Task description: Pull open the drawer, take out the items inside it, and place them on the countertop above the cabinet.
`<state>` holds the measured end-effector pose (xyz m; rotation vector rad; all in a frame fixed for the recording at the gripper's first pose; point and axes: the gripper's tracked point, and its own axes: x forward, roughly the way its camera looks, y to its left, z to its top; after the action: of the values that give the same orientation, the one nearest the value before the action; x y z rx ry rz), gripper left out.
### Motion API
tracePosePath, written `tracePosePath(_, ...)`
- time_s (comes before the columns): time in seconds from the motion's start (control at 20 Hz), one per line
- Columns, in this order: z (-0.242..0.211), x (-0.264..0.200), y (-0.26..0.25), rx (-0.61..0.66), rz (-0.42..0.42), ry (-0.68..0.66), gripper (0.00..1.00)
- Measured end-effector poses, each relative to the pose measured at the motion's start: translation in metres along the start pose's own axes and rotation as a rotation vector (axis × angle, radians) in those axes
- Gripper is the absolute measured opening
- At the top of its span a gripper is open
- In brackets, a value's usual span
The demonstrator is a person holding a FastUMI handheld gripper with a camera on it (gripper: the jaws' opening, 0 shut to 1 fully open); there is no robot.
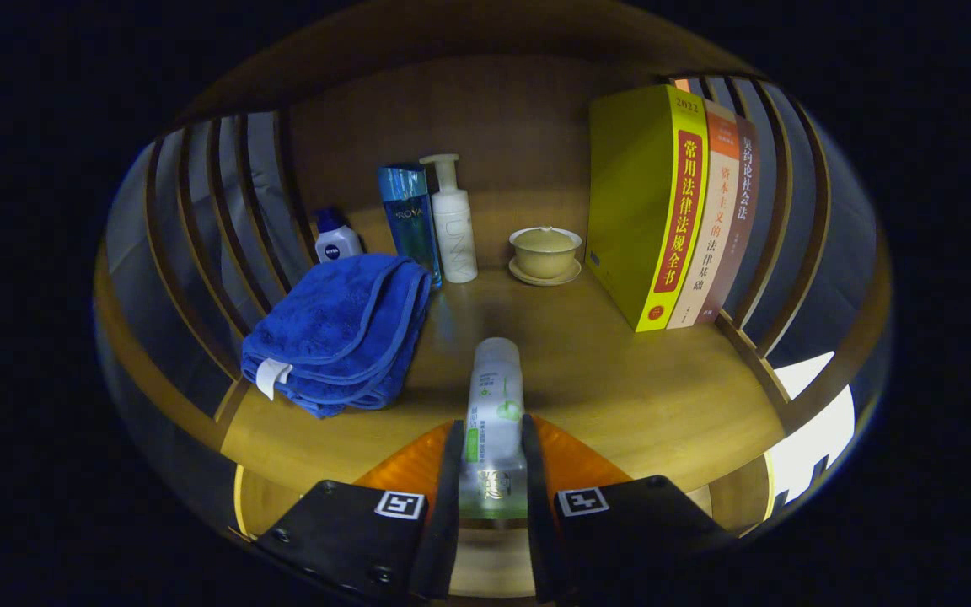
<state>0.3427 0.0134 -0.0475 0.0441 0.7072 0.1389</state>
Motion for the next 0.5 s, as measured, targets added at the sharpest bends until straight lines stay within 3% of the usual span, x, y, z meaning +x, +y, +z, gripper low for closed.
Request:
tracePosePath(0.25, -0.01, 0.009, -0.003, -0.017, -0.017, 0.004, 0.45)
tracePosePath(0.5, -0.015, 0.007, -0.006, 0.034, -0.031, 0.002, 0.62)
